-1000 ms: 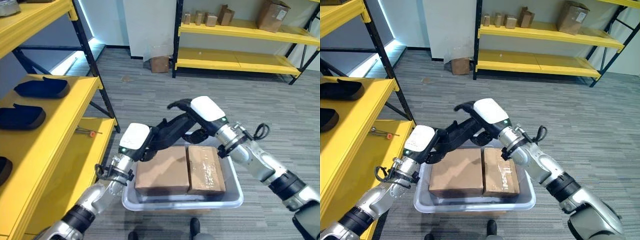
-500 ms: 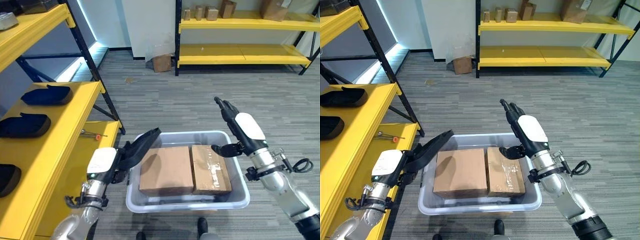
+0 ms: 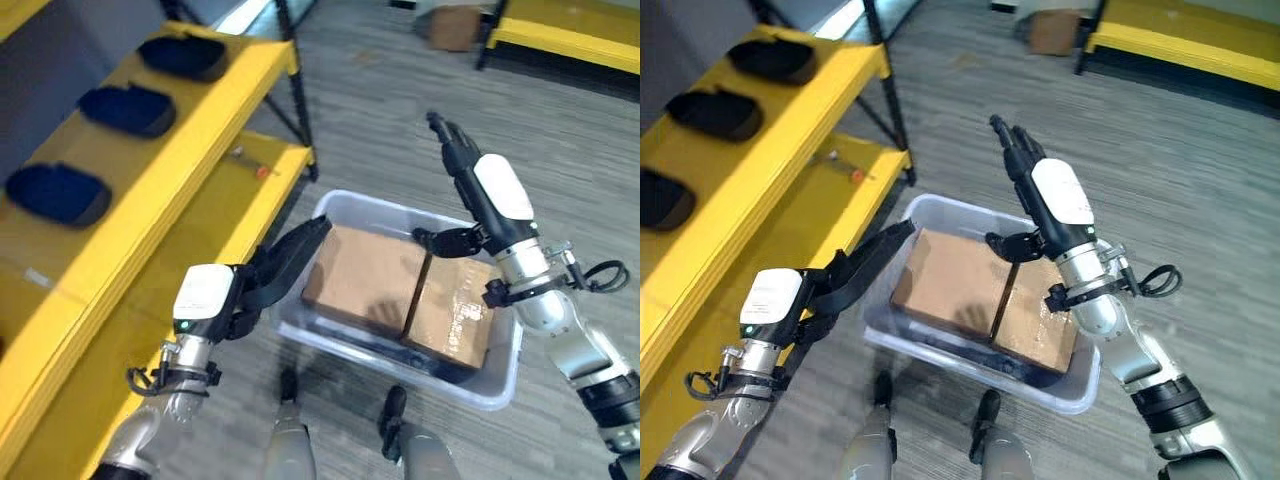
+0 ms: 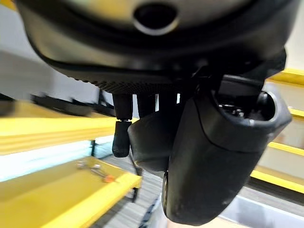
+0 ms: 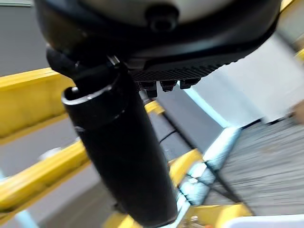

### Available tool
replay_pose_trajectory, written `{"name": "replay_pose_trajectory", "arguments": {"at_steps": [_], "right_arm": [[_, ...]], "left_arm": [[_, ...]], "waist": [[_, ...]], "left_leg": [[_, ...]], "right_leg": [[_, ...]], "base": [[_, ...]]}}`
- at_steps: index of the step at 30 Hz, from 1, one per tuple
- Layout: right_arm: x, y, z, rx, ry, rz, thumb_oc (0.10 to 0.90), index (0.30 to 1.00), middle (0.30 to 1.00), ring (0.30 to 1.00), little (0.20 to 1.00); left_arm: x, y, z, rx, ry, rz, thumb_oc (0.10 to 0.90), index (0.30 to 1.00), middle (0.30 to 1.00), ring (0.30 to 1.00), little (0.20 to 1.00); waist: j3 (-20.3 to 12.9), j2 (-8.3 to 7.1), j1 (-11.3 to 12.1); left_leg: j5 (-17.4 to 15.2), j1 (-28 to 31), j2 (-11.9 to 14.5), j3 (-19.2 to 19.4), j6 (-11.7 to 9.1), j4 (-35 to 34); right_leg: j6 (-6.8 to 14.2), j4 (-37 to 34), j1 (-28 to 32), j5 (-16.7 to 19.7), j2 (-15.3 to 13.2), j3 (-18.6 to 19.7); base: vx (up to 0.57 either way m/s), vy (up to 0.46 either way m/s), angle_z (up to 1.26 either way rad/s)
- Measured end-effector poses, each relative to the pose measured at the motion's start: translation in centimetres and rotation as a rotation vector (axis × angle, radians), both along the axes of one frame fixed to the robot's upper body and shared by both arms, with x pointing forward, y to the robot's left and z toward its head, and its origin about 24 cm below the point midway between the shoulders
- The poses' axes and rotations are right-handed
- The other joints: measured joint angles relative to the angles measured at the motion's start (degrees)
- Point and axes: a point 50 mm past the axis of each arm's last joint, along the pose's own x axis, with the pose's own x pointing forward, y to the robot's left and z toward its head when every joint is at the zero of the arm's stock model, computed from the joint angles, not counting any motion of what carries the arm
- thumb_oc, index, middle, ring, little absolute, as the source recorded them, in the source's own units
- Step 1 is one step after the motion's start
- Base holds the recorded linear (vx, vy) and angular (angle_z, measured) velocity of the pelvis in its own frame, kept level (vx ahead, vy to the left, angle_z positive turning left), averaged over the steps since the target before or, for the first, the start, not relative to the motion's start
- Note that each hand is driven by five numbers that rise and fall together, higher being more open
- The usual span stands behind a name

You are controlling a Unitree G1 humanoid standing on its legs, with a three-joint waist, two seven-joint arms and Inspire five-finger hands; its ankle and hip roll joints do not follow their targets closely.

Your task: Move parts from the plastic box to the shelf.

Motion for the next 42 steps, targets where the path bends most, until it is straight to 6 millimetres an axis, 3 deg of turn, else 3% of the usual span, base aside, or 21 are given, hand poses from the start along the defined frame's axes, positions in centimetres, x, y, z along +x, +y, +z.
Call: {"name": "replay_pose_trajectory", "arguments": {"at_steps": [2, 4, 5, 7, 8, 12, 19, 22, 23, 24, 25, 27, 28, 29, 31, 36, 38, 39, 40, 41, 42], "right_arm": [[-0.6, -0.3, -1.3, 0.015, 0.038, -0.015, 0.900, 1.000, 1.000, 1.000, 1.000], [-0.7, -0.8, -1.5, 0.049, 0.042, -0.041, 0.900, 1.000, 1.000, 1.000, 1.000], [-0.8, -1.0, -2.6, 0.127, 0.074, -0.079, 0.900, 1.000, 1.000, 1.000, 1.000], [-1.7, -2.1, -3.9, 0.159, 0.113, -0.134, 0.900, 1.000, 1.000, 1.000, 1.000], [-1.7, -2.2, -4.3, 0.174, 0.126, -0.148, 0.900, 1.000, 1.000, 1.000, 1.000], [-1.8, -1.7, -4.9, 0.203, 0.144, -0.141, 0.900, 1.000, 1.000, 1.000, 1.000], [-1.9, -1.1, -5.8, 0.226, 0.176, -0.135, 0.900, 1.000, 1.000, 1.000, 1.000], [-2.0, -1.0, -6.2, 0.210, 0.203, -0.140, 0.900, 1.000, 1.000, 1.000, 1.000], [-1.9, -0.6, -6.4, 0.200, 0.213, -0.123, 0.900, 1.000, 1.000, 1.000, 1.000], [-1.9, -0.1, -6.7, 0.193, 0.231, -0.104, 0.900, 1.000, 1.000, 1.000, 1.000], [-2.0, 0.4, -7.3, 0.186, 0.259, -0.085, 0.900, 1.000, 1.000, 1.000, 1.000], [-2.2, 0.9, -8.0, 0.166, 0.298, -0.052, 0.900, 1.000, 1.000, 1.000, 1.000], [-2.3, 1.0, -8.0, 0.165, 0.298, -0.041, 0.900, 1.000, 1.000, 1.000, 1.000], [-2.1, 0.8, -7.7, 0.160, 0.287, -0.046, 0.900, 1.000, 1.000, 1.000, 1.000], [-1.9, 0.6, -7.2, 0.160, 0.268, -0.053, 0.900, 1.000, 1.000, 1.000, 1.000], [-1.8, 0.5, -6.9, 0.165, 0.256, -0.055, 0.900, 1.000, 1.000, 1.000, 1.000], [-1.8, 0.0, -6.6, 0.198, 0.246, -0.069, 0.900, 1.000, 1.000, 1.000, 1.000], [-1.9, -0.2, -6.6, 0.212, 0.237, -0.079, 0.900, 1.000, 1.000, 1.000, 1.000], [-2.3, -1.2, -6.7, 0.211, 0.227, -0.115, 0.900, 1.000, 1.000, 1.000, 1.000], [-3.0, -2.9, -6.5, 0.170, 0.217, -0.167, 0.900, 1.000, 1.000, 1.000, 1.000], [-3.0, -3.6, -6.5, 0.153, 0.219, -0.190, 0.900, 1.000, 1.000, 1.000, 1.000]], "left_arm": [[-0.4, 0.0, 0.0, -0.004, -0.003, -0.004, 0.400, 0.300, 0.300, 0.300, 0.300], [0.0, -0.2, 0.8, -0.016, -0.045, -0.013, 0.400, 0.300, 0.300, 0.300, 0.300], [0.1, -0.6, 0.6, -0.047, -0.049, -0.007, 0.400, 0.300, 0.300, 0.300, 0.300], [-0.1, -1.1, 0.3, -0.049, -0.050, -0.015, 0.400, 0.300, 0.300, 0.300, 0.300], [0.0, -1.1, 0.5, -0.046, -0.055, -0.012, 0.400, 0.300, 0.300, 0.300, 0.300], [-0.5, -0.9, 0.2, -0.034, -0.044, -0.001, 0.400, 0.300, 0.300, 0.300, 0.300], [-1.2, -0.1, 0.2, 0.005, -0.057, 0.036, 0.400, 0.300, 0.300, 0.300, 0.300], [-1.2, -0.2, 0.8, 0.070, -0.073, 0.007, 0.400, 0.300, 0.300, 0.300, 0.300], [-1.2, -0.2, 1.3, 0.083, -0.093, -0.007, 0.400, 0.300, 0.300, 0.300, 0.300], [-1.3, -0.2, 1.3, 0.080, -0.100, -0.006, 0.400, 0.300, 0.300, 0.300, 0.300], [-1.3, -0.1, 1.3, 0.082, -0.098, -0.005, 0.400, 0.300, 0.300, 0.300, 0.300], [-1.3, -0.2, 1.3, 0.080, -0.104, -0.008, 0.400, 0.300, 0.300, 0.300, 0.300], [-1.3, -0.2, 1.3, 0.072, -0.106, -0.008, 0.400, 0.300, 0.300, 0.300, 0.300], [-1.4, -0.4, 1.1, 0.054, -0.102, -0.005, 0.400, 0.300, 0.300, 0.300, 0.300], [-1.5, -0.5, 1.0, 0.050, -0.098, -0.010, 0.400, 0.300, 0.300, 0.300, 0.300], [-2.1, -1.0, 0.2, -0.001, -0.062, -0.012, 0.400, 0.300, 0.300, 0.300, 0.300], [-2.4, -1.4, -0.2, -0.038, -0.043, -0.031, 0.400, 0.300, 0.300, 0.300, 0.300], [-2.1, -1.7, -0.2, -0.040, -0.043, -0.036, 0.400, 0.300, 0.300, 0.300, 0.300], [-1.1, -2.7, 0.4, -0.034, -0.062, -0.085, 0.400, 0.300, 0.300, 0.300, 0.300], [-0.1, -4.1, 1.5, -0.038, -0.108, -0.151, 0.400, 0.300, 0.300, 0.300, 0.300], [-0.1, -4.2, 2.4, -0.027, -0.144, -0.179, 0.400, 0.300, 0.300, 0.300, 0.300]], "waist": [[-0.5, -1.01, -0.8], [-1.0, -0.34, -2.3], [-1.2, 0.24, -1.6], [-2.6, 3.41, -4.3], [-2.8, 2.84, -4.5], [-4.1, 2.10, -3.8], [-6.6, 1.25, -0.7], [-6.5, 0.65, -2.6], [-6.5, -0.19, -2.6], [-6.4, -0.04, -2.7], [-6.4, 0.28, -3.0], [-6.8, -0.53, -3.1], [-7.9, -2.39, -3.5], [-7.9, -1.85, -3.8], [-8.2, -1.29, -3.1], [-8.4, -0.44, -2.8], [-8.3, 1.05, -2.7], [-7.9, 2.24, -2.0], [-7.8, 2.30, -3.7], [-7.1, 1.72, -5.9], [-6.5, 1.63, -4.0]], "left_leg": [[-3.9, 5.4, -1.8, 0.9, 0.2, 6.2], [-6.4, 10.6, -2.8, 1.0, 0.3, -2.6], [-9.0, 13.8, -3.1, 0.9, 1.1, -9.6], [-9.9, 20.4, -2.9, 4.6, 1.8, -23.4], [-8.2, 21.9, -4.3, 4.4, 1.6, -26.5], [-7.9, 21.2, -9.3, 3.4, 4.0, -26.5], [-7.6, 20.5, -12.0, 0.9, 5.3, -25.5], [-7.8, 19.5, -12.8, -0.3, 6.2, -23.4], [-7.6, 19.3, -13.8, -0.6, 7.1, -23.0], [-7.4, 19.7, -12.7, -0.5, 7.7, -23.1], [-7.3, 19.6, -10.9, -0.7, 7.7, -22.9], [-6.5, 19.4, -9.5, -2.1, 7.0, -23.3], [-6.0, 17.5, -10.2, -4.1, 6.4, -23.0], [-5.5, 17.1, -10.1, -5.2, 6.4, -23.6], [-3.1, 15.4, -9.5, -5.8, 5.7, -24.7], [-1.3, 12.3, -8.3, -8.8, 4.3, -25.9], [-0.1, 11.4, -8.7, -11.8, 4.3, -26.6], [2.2, 8.5, -10.1, -13.8, 3.2, -24.2], [7.0, 5.6, -12.8, -16.1, -0.9, -24.2], [12.0, 3.8, -13.9, -12.7, -8.6, -26.2], [5.7, 1.2, -11.1, -2.8, -2.1, -19.6]], "right_leg": [[1.1, -2.5, 1.8, -0.1, -0.1, 0.3], [2.7, -2.1, 0.7, 1.7, 0.5, 0.7], [3.6, -1.5, 1.0, 2.4, 0.8, 0.6], [6.0, -0.4, 2.1, 3.1, 0.6, -3.2], [6.8, 0.1, 1.5, 3.7, -0.6, -3.2], [9.2, -0.6, 1.5, 6.8, -5.8, -2.4], [10.8, -1.2, 2.8, 8.3, -8.4, -3.0], [10.7, 1.9, 2.7, 8.4, -10.7, -2.1], [10.6, 3.8, 1.2, 8.3, -10.7, 3.7], [13.8, 7.5, -0.2, 3.2, -8.4, 12.6], [14.5, 13.0, -1.0, -2.8, -3.5, 19.3], [13.8, 18.3, -0.1, -8.5, 3.9, 21.3], [9.9, 12.5, 3.4, -12.0, 8.8, 27.0], [7.2, 9.0, 4.6, -9.4, 9.5, 26.9], [6.6, 5.3, 4.5, -6.8, 10.5, 26.4], [6.6, -3.0, 6.3, -2.3, 11.1, 23.2], [6.7, -4.5, 6.9, -1.6, 10.9, 20.7], [6.5, -0.6, 5.6, -2.4, 10.0, 19.3], [6.4, 2.6, 4.7, -5.0, 7.5, 18.5], [5.5, 3.2, 4.0, -5.9, 3.5, 15.3], [5.5, 3.4, 2.8, -5.6, 2.4, 14.2]], "base": [[-0.02, 0.051, 0.86], [-0.02, 0.215, 0.70], [-0.04, 0.417, 0.79], [-0.08, 0.410, 0.68], [-0.06, 0.197, 0.41], [-0.08, 0.263, 0.13], [-0.08, 0.252, 0.19], [-0.17, 0.134, 0.38], [-0.11, 0.129, 0.06], [-0.08, 0.105, 0.01], [-0.07, 0.016, 0.20], [-0.05, -0.013, 0.39], [-0.07, -0.041, 0.49], [-0.07, -0.046, 0.40], [-0.08, -0.064, 0.16], [0.00, -0.060, 0.34], [-0.11, 0.051, 0.89], [-0.24, 0.135, 1.80], [-0.16, 0.188, 3.08], [-0.12, 0.217, 2.90], [0.01, 0.214, 2.09]]}}
